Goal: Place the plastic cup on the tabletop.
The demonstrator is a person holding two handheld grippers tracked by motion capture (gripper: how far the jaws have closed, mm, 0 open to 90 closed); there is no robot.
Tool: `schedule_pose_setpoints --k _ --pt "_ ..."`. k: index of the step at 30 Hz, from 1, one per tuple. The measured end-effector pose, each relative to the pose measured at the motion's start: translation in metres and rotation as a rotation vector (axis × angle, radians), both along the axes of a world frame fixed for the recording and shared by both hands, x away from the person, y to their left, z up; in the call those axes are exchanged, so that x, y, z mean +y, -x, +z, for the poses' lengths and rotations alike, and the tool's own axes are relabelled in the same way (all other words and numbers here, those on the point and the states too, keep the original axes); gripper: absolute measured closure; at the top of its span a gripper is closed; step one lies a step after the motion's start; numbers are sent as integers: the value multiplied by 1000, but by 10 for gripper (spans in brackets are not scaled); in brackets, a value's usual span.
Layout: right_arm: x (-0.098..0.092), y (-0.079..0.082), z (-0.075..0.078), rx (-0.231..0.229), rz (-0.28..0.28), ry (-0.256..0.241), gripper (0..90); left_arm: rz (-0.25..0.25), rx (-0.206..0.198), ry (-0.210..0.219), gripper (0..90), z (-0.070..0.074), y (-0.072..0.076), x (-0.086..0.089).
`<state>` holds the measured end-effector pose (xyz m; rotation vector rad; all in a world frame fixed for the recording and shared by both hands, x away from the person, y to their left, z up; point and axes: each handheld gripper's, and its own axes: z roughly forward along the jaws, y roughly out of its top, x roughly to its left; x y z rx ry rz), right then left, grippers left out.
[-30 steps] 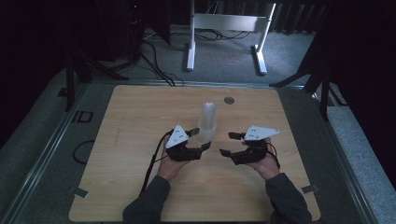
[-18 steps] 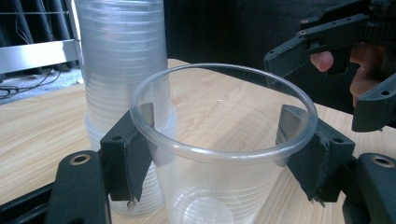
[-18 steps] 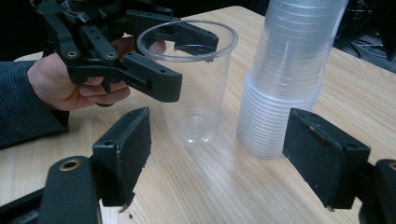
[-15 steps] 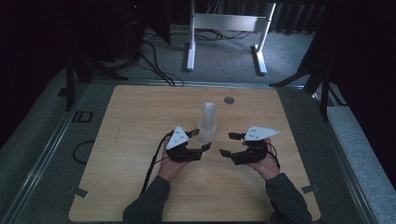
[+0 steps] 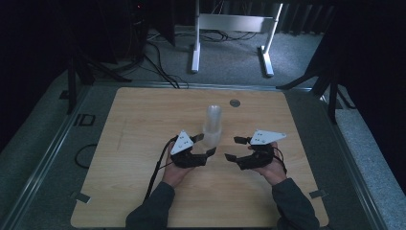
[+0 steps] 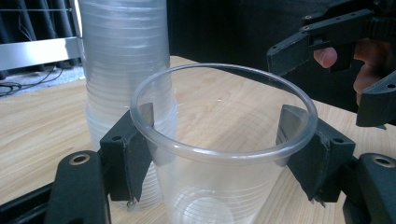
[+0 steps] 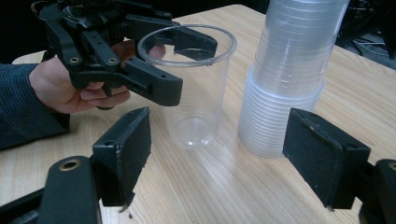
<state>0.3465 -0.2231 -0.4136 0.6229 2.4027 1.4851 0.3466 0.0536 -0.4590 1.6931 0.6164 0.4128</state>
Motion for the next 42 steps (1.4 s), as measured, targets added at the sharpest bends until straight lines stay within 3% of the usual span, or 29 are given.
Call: schedule_pose_setpoints --k 42 --pt "-2 0 0 1 -4 -5 233 3 49 -5 286 -24 0 1"
